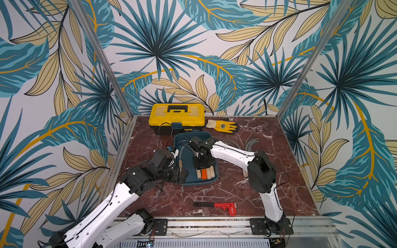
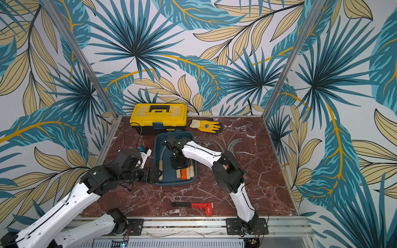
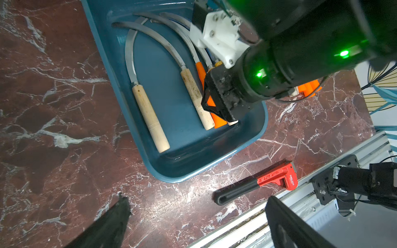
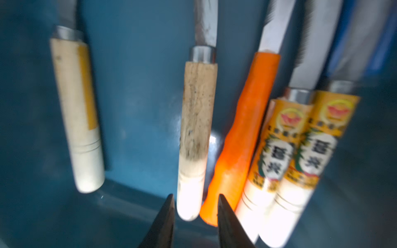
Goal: Put small sickles into storage boxes
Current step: Place the sickle in the storage box, then pick up the sickle at the center of the board.
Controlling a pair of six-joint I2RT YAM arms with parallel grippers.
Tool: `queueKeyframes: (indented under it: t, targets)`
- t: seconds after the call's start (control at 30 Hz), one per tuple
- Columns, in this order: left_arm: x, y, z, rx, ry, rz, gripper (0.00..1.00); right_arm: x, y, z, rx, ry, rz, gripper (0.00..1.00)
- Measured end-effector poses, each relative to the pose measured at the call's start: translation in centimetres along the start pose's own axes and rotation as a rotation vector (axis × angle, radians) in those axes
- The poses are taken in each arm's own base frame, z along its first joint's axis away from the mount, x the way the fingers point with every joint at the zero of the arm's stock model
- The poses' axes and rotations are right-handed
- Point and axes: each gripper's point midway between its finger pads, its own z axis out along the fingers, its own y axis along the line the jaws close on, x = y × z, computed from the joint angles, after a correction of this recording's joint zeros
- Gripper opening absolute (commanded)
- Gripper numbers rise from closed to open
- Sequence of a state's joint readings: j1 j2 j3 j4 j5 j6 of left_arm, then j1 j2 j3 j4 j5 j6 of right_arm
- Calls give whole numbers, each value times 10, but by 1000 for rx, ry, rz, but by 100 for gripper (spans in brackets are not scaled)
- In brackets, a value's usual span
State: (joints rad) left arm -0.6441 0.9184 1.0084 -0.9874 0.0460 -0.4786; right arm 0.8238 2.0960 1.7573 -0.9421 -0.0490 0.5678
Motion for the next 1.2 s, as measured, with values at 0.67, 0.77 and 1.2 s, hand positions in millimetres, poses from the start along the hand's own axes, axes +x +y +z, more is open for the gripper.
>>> queueKeyframes:
  t: [0.67, 0.77, 1.2]
  targets:
    - [-13, -30, 34, 70, 135, 39, 99, 18, -40, -58, 28, -94, 48, 100]
    - [-17, -37, 40, 84, 141, 47, 99, 20, -57, -63, 46, -106, 75, 100]
    - [-16, -72, 85, 141, 208, 107, 99, 44, -113, -71, 109, -106, 163, 100]
